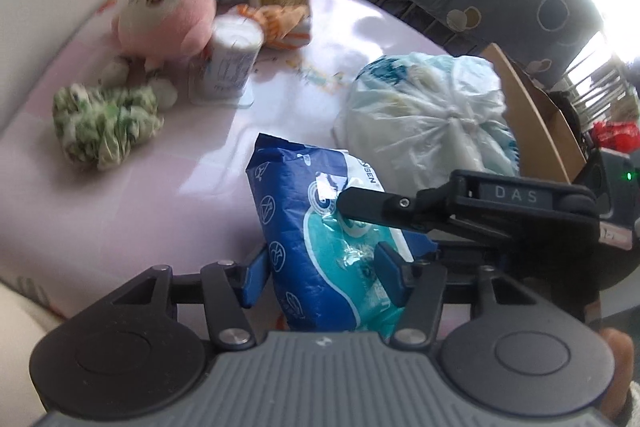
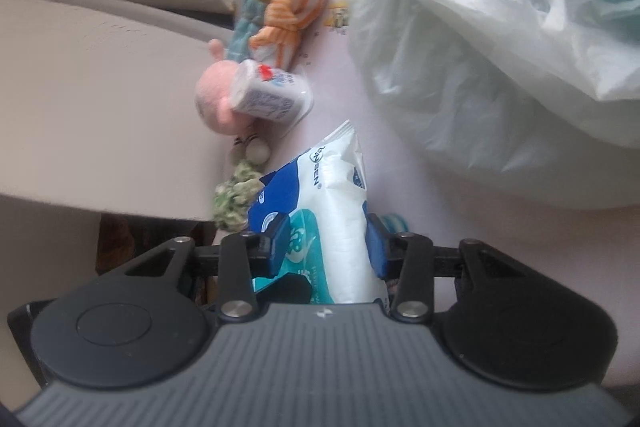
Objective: Organize soft objects
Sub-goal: 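Carry the wipes packet into the cardboard box and release it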
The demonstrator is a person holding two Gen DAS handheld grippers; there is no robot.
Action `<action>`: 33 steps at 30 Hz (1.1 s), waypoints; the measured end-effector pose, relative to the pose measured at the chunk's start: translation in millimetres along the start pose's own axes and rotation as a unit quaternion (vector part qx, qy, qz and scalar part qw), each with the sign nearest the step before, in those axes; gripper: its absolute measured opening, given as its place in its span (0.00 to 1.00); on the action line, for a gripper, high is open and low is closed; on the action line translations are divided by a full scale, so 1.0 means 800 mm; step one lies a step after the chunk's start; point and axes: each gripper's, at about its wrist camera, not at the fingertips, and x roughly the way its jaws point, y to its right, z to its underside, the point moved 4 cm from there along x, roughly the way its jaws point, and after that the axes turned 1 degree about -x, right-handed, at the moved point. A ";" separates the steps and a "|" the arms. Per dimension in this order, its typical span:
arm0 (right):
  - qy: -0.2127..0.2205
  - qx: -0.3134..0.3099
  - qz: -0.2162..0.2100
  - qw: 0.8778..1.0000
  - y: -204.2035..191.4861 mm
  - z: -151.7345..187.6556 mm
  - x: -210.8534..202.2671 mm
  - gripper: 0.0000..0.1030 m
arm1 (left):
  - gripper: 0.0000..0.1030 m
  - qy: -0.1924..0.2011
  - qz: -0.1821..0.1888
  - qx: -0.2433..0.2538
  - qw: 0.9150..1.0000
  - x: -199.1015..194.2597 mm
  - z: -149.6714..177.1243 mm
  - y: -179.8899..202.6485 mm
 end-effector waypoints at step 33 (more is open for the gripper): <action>0.163 0.071 -0.012 0.984 0.202 -0.170 -0.350 0.40 | 0.61 -0.032 0.044 0.239 0.969 0.121 -0.049 0.429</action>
